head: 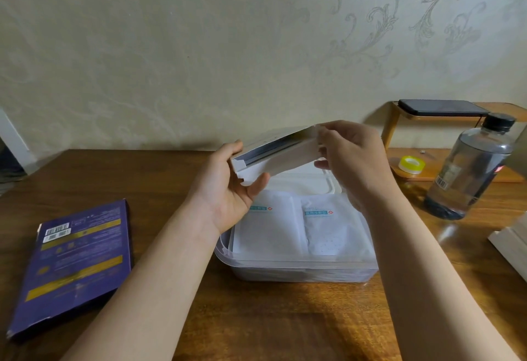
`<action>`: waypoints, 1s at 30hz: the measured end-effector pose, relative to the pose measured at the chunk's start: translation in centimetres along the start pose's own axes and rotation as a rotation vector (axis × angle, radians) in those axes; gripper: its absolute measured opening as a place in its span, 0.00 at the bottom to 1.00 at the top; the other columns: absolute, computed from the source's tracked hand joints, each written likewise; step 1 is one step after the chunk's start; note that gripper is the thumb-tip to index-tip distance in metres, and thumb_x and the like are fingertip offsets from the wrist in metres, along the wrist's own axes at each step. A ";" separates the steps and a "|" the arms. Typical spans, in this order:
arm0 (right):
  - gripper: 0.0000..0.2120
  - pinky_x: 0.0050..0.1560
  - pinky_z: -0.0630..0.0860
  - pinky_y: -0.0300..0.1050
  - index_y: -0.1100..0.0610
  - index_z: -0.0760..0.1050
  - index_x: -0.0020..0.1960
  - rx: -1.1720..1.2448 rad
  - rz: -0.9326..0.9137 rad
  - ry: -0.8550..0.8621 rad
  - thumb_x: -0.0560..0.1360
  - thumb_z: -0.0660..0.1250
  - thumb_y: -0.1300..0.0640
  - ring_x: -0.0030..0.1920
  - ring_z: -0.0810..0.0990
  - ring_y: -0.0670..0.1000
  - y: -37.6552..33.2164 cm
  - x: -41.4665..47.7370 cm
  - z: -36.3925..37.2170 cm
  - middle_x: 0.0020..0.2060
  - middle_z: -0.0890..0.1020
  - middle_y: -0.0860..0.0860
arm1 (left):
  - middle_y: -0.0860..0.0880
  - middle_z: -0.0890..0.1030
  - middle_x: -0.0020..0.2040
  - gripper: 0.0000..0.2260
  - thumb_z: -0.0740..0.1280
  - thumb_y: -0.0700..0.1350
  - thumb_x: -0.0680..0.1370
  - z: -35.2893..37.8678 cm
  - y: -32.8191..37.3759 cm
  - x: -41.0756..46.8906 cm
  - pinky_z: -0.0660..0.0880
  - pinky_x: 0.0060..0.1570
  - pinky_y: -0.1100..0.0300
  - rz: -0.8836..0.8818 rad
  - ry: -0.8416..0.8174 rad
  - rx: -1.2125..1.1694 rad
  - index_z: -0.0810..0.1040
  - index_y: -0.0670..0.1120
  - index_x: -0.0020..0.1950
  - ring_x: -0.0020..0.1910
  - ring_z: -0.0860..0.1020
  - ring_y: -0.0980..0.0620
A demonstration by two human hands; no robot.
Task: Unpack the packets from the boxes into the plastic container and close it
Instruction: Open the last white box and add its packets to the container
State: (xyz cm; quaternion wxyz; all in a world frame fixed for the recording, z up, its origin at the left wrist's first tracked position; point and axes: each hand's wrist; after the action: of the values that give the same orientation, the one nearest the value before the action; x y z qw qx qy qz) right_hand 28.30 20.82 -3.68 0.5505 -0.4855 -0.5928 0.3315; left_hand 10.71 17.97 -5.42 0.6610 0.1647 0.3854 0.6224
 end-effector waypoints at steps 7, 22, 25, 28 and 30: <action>0.03 0.37 0.83 0.45 0.55 0.80 0.45 0.124 0.003 0.137 0.78 0.69 0.60 0.37 0.81 0.50 0.1 0.2 0.3 0.38 0.81 0.54 | 0.44 0.81 0.53 0.18 0.67 0.47 0.81 -0.2 0.1 0.3 0.78 0.23 0.63 -0.063 -0.029 -0.060 0.79 0.40 0.68 0.40 0.80 0.50; 0.05 0.30 0.62 0.33 0.53 0.79 0.41 -0.319 -0.282 0.001 0.73 0.74 0.55 0.26 0.70 0.43 0.1 -1.6 3.2 0.24 0.71 0.43 | 0.39 0.84 0.59 0.16 0.63 0.41 0.83 -0.3 -0.8 0.3 0.83 0.47 0.53 0.168 -0.154 -0.070 0.76 0.42 0.70 0.50 0.84 0.43; 0.03 0.33 0.69 0.39 0.55 0.84 0.41 -0.136 -0.212 -0.233 0.73 0.74 0.59 0.27 0.72 0.45 0.0 -2.1 3.7 0.26 0.79 0.47 | 0.42 0.85 0.58 0.15 0.62 0.39 0.83 -0.5 -0.7 0.3 0.81 0.55 0.51 0.205 -0.182 -0.053 0.76 0.44 0.70 0.53 0.84 0.45; 0.03 0.32 0.73 0.40 0.57 0.84 0.43 -0.062 -0.145 -0.398 0.74 0.74 0.59 0.30 0.76 0.45 -0.3 -2.5 3.7 0.33 0.84 0.54 | 0.42 0.85 0.59 0.14 0.61 0.38 0.83 -0.6 -0.6 0.4 0.82 0.53 0.51 0.229 -0.196 -0.074 0.77 0.46 0.67 0.53 0.84 0.46; 0.03 0.30 0.72 0.38 0.58 0.83 0.43 -0.062 -0.144 -0.435 0.73 0.76 0.59 0.29 0.74 0.44 -0.3 -2.7 3.8 0.32 0.82 0.54 | 0.42 0.86 0.56 0.11 0.61 0.37 0.83 -0.6 -0.6 0.4 0.84 0.49 0.53 0.242 -0.184 -0.096 0.79 0.45 0.62 0.51 0.85 0.46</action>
State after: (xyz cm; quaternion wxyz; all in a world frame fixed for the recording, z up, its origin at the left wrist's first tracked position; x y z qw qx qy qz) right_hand 24.37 18.72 -4.96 0.4168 -0.3759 -0.7405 0.3697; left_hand 10.71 18.12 -6.39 0.6209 0.2347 0.2703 0.6974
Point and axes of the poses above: each hand's wrist, its own x-axis towards the middle knuckle, its own z-axis out of the palm, y = z × x
